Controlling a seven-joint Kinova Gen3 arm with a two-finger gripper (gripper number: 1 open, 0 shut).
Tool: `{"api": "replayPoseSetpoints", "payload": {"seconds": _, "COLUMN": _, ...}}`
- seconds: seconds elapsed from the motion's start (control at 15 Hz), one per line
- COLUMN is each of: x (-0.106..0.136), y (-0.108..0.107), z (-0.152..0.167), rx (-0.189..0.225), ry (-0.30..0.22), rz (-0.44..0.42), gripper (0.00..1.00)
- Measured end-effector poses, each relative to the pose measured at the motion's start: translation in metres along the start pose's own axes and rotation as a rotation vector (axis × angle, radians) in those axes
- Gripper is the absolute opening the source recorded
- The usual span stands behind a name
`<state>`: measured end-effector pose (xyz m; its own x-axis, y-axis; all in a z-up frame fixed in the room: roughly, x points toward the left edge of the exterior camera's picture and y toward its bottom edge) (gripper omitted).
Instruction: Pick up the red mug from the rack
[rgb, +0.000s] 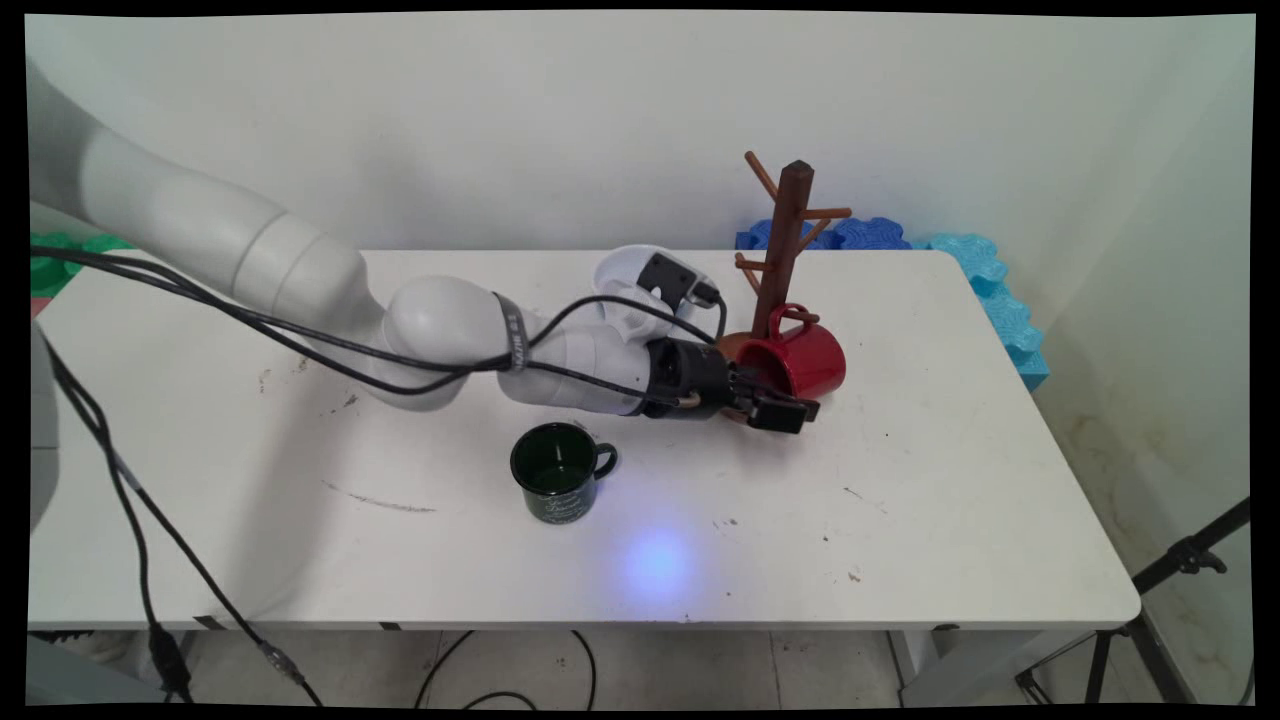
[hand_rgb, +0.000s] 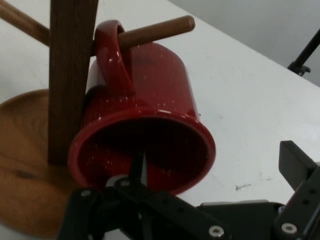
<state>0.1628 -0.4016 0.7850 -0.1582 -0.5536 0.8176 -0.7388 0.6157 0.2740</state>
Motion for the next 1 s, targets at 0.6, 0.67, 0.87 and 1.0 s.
{"api": "replayPoseSetpoints", "payload": {"seconds": 0.6, "x": -0.019, "y": -0.003, "z": 0.026, "rx": -0.022, "ry": 0.082, "rz": 0.042, "gripper": 1.0}}
{"api": "replayPoseSetpoints", "payload": {"seconds": 0.67, "x": -0.021, "y": -0.003, "z": 0.029, "rx": -0.025, "ry": 0.088, "rz": 0.047, "gripper": 1.0}}
{"api": "replayPoseSetpoints", "payload": {"seconds": 0.87, "x": -0.025, "y": -0.001, "z": 0.037, "rx": -0.034, "ry": 0.105, "rz": 0.061, "gripper": 1.0}}
{"api": "replayPoseSetpoints", "payload": {"seconds": 1.0, "x": -0.027, "y": -0.001, "z": 0.042, "rx": -0.035, "ry": 0.115, "rz": 0.068, "gripper": 1.0}}
